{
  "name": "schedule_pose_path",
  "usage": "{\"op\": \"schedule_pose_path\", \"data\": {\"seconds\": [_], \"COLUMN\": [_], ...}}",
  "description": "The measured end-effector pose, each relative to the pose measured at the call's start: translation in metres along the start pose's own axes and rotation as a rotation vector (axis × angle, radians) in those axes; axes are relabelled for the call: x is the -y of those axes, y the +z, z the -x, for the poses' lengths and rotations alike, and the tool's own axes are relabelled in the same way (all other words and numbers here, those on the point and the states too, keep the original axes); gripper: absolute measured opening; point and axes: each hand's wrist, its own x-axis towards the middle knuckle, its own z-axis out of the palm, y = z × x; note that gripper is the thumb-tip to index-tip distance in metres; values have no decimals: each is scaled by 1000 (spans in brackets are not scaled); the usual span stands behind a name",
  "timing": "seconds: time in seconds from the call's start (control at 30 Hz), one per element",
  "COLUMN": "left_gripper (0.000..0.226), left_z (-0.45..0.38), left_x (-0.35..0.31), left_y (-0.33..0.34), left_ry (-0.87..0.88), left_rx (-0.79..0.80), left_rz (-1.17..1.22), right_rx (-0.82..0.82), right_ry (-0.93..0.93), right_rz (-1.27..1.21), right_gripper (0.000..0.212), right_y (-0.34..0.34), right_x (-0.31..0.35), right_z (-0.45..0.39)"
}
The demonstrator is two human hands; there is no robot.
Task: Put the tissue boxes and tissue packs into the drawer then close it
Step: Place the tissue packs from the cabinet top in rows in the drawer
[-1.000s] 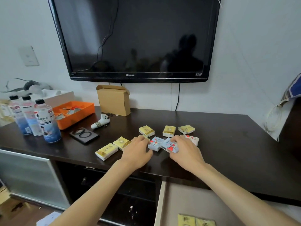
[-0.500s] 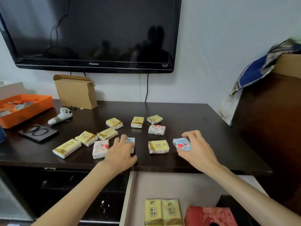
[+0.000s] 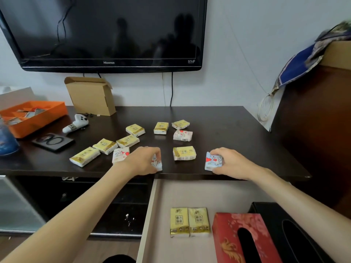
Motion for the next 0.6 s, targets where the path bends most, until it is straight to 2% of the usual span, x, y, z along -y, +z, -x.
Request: {"op": "schedule_pose_path", "data": {"seconds": [0.17, 0.27, 0.37, 0.43, 0.53, 0.6], "left_gripper": [61, 71, 72, 75, 78, 76], "left_z": [34, 77, 118, 135, 147, 152], "left_x": [-18, -35, -50, -56, -57, -56], "left_y": [2, 11, 36, 59, 88, 102], "left_ry": [-29, 48, 162, 210, 272, 299], "left_rx": [-129, -82, 47, 122, 96, 64], "left_rz": [66, 234, 269, 217, 52, -2], "right_rx": [-71, -26, 97, 153, 120, 100], "right_ry": [-89, -146, -172, -218, -342, -391], "right_rz": [-162, -179, -65, 43, 240, 332], "right_gripper": [65, 72, 82, 78, 66, 68], "right_y": [7, 19, 42, 56, 68, 75], "right_x": [16, 29, 38, 42, 47, 48], "right_z": [31, 65, 98, 113, 124, 129]}}
